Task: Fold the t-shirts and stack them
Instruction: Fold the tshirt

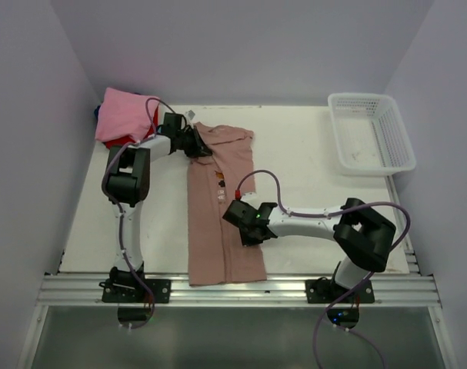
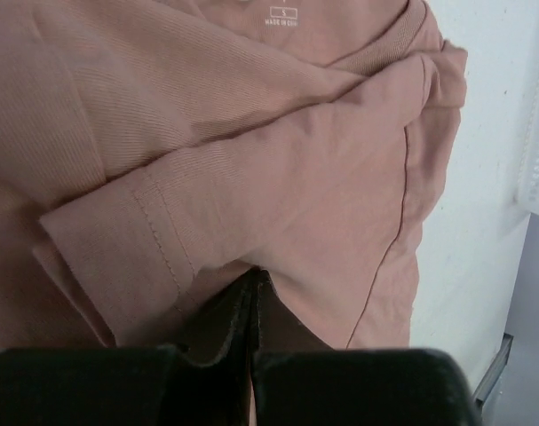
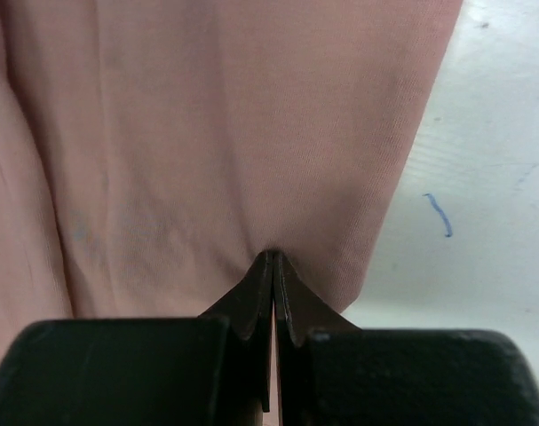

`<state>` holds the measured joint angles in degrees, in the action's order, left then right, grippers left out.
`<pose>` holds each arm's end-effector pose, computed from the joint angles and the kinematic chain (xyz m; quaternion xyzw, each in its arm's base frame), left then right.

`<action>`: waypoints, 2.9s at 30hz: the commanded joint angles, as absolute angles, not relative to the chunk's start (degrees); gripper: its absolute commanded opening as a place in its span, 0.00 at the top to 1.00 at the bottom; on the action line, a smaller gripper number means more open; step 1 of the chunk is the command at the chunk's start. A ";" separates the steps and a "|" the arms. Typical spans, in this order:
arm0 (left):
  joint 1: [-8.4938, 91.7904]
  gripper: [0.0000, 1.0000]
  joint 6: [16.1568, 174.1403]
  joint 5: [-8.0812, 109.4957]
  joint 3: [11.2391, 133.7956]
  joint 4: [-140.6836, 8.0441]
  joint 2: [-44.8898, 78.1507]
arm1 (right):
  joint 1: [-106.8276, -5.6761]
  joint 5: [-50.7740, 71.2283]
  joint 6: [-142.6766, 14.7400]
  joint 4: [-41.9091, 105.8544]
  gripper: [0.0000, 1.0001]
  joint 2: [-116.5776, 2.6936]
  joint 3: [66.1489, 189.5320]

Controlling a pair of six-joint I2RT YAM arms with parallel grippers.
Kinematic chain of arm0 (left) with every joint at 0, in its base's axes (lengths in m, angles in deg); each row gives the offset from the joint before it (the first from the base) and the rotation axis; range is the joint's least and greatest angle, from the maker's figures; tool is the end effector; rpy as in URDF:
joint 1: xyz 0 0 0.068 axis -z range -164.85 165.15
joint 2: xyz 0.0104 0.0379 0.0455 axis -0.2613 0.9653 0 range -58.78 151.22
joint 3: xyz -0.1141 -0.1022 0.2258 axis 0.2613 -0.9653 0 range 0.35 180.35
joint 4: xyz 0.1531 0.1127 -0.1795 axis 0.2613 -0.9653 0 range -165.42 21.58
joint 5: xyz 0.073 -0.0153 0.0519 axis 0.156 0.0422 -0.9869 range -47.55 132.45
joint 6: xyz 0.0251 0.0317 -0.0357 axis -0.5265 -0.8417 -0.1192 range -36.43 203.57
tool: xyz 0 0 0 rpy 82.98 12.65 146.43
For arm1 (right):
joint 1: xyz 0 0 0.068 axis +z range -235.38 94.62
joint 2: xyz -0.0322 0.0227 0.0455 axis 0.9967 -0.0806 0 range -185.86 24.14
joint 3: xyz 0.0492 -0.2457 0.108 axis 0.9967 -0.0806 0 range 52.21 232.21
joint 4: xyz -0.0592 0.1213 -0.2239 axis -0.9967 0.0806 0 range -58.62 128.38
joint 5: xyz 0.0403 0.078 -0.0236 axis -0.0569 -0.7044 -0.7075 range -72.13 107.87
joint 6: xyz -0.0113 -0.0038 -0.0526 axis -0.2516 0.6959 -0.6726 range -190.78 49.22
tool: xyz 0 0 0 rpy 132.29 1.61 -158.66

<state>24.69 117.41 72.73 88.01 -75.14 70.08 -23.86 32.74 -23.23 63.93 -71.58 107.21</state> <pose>0.4701 -0.0973 0.1251 -0.0979 0.9005 -0.3546 0.2320 0.1522 0.2615 0.1581 -0.1006 0.9761 0.0432 0.1880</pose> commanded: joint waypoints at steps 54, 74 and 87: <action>3.20 1.00 111.43 45.09 115.40 -100.15 80.27 | -26.84 46.07 -26.04 79.36 1.00 -58.13 121.82; 20.31 0.00 116.61 84.10 88.26 -79.06 49.96 | -60.58 35.40 -39.58 71.55 0.29 -81.37 145.00; 39.76 0.25 118.20 82.44 65.74 -63.68 44.22 | -68.85 -3.66 -35.45 58.18 1.00 -106.99 162.68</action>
<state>39.75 118.31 82.67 66.54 -71.71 44.36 -68.93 5.66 -36.96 62.23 -106.93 157.50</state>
